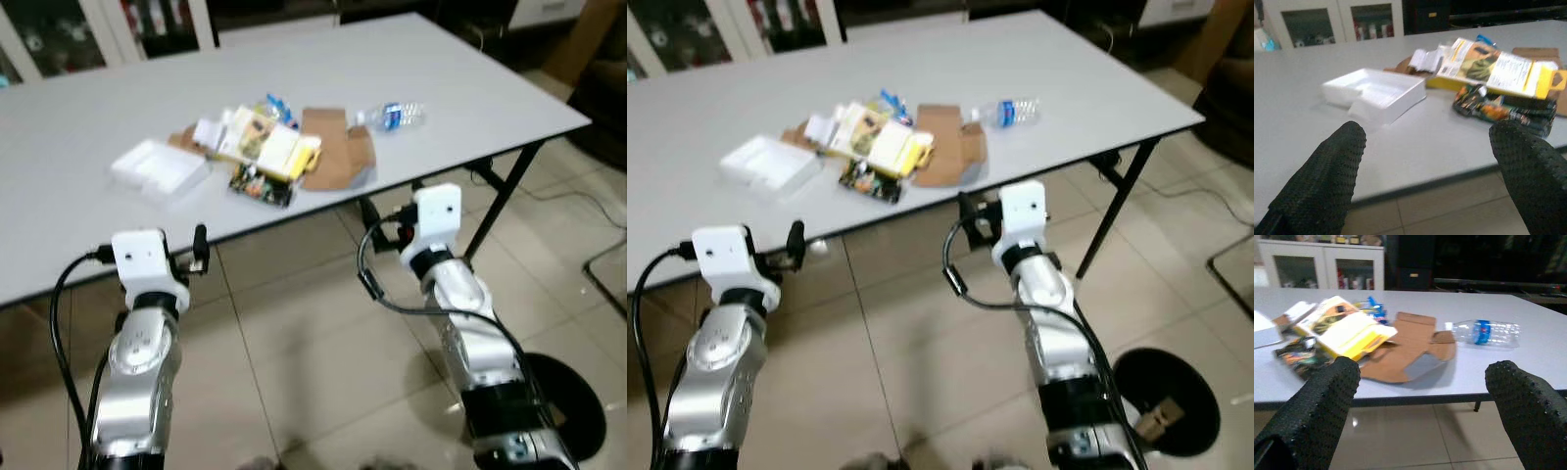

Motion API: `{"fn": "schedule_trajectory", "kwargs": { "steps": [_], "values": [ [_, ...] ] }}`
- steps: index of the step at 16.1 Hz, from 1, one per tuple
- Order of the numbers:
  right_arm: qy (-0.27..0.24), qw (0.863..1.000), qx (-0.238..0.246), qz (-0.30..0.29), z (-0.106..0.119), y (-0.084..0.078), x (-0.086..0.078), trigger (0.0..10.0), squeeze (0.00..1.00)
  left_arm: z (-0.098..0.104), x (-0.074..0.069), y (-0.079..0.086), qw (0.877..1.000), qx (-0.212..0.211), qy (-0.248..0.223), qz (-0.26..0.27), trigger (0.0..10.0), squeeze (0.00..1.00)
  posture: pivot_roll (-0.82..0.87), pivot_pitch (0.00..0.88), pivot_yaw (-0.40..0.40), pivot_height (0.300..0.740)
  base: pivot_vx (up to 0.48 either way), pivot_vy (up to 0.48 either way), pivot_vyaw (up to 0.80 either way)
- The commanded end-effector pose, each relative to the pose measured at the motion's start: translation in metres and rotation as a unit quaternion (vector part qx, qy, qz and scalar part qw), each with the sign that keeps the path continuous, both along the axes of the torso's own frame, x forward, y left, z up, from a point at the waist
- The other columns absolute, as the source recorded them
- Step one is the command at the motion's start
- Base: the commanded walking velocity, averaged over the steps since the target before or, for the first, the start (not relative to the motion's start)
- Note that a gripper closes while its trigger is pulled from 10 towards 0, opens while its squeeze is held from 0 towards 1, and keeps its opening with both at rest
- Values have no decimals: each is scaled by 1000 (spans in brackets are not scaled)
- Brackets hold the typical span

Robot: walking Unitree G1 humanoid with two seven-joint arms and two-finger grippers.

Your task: Picking trash to rubbish bin

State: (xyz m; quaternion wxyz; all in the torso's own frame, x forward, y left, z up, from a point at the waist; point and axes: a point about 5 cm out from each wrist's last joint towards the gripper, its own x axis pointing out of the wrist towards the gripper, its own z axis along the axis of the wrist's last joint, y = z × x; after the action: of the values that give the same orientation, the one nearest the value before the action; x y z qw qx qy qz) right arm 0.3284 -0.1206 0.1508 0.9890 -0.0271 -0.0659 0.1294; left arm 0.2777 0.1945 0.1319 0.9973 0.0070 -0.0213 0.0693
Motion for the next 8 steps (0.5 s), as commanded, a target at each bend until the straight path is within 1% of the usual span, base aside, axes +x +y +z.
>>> {"fn": "schedule_trajectory", "kwargs": {
  "steps": [1, 3, 8],
  "values": [
    [-10, 1000, -6, -1, 4, -3, 0, 10000, 0, 0, 0, -1, 1000, 2, 0, 2, 10000, 0, -69, 105, 40, 740, 394, 274, 0],
    [-13, 1000, -7, 5, 5, 0, -1, 10000, 0, -1, 0, 2, 1000, 1, 4, 13, 10000, 0, -69, 105, 40, 740, 388, 283, 0],
    [-16, 1000, -8, 14, 4, 2, -2, 10000, 0, -1, 1, 5, 1000, 3, 4, 18, 10000, 0, -69, 105, 40, 740, 383, 288, 0]
  ]
}}
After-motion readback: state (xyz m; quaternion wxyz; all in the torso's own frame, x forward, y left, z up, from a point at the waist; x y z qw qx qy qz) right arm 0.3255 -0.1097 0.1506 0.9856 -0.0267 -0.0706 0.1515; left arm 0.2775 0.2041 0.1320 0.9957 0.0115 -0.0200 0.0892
